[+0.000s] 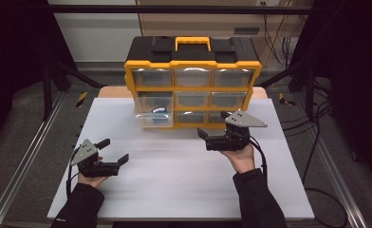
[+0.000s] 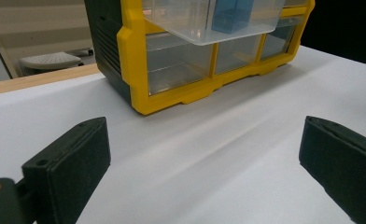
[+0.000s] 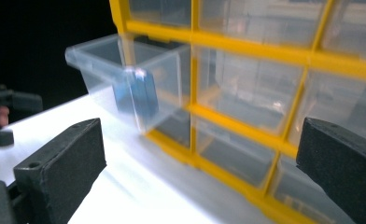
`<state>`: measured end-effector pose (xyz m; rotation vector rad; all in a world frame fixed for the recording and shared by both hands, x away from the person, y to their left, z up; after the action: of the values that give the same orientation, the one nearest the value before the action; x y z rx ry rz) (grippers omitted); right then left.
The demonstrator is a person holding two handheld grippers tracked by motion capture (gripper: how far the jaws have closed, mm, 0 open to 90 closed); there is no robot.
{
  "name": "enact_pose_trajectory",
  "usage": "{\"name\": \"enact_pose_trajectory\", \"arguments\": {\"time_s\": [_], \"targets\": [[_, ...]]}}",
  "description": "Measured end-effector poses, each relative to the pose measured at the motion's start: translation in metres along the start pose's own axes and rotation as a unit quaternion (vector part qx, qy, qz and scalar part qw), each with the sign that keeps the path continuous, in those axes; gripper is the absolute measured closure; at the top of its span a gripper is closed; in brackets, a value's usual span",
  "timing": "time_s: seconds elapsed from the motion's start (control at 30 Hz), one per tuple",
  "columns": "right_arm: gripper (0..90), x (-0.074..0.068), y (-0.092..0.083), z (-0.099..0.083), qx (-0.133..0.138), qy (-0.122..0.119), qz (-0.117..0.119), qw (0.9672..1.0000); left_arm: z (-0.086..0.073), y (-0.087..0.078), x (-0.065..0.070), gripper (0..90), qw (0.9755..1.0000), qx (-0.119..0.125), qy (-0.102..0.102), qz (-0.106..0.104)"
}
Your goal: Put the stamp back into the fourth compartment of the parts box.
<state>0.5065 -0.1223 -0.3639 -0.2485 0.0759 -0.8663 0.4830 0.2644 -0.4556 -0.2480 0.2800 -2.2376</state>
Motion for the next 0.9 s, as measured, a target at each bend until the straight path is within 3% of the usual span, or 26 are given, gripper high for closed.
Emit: {"name": "enact_pose_trajectory", "arguments": {"time_s": [0.27,0.37,0.57,0.9], "targets": [[1.4,0.009,-0.015,-0.037,-0.006,0.006,-0.004,1.0000,0.000,0.000,0.000,1.7,1.0000,0.001,-0.002,0.001],[1.4,0.018,-0.026,-0.058,-0.006,0.019,-0.007,0.9998,-0.001,0.000,0.001,1.7,1.0000,-0.002,-0.001,0.000],[1.3,0.031,-0.040,-0.078,0.001,0.030,-0.008,0.9995,-0.001,0.000,0.001,1.7,1.0000,-0.002,-0.001,-0.001],[0.6,0.040,-0.050,-0.105,0.000,0.045,-0.008,0.9990,-0.001,0.001,0.002,1.7,1.0000,-0.003,0.000,-0.001]]}}
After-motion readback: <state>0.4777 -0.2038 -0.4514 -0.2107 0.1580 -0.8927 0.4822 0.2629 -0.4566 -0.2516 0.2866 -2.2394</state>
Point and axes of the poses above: each handheld gripper's, and its own axes: y roughly forward along the jaws, z roughly out of its top, x roughly to its right, the point moved 4 cm from there along y, roughly forward along the jaws, and after that the axes turned 3 degrees about -y, right-handed, at the moved point
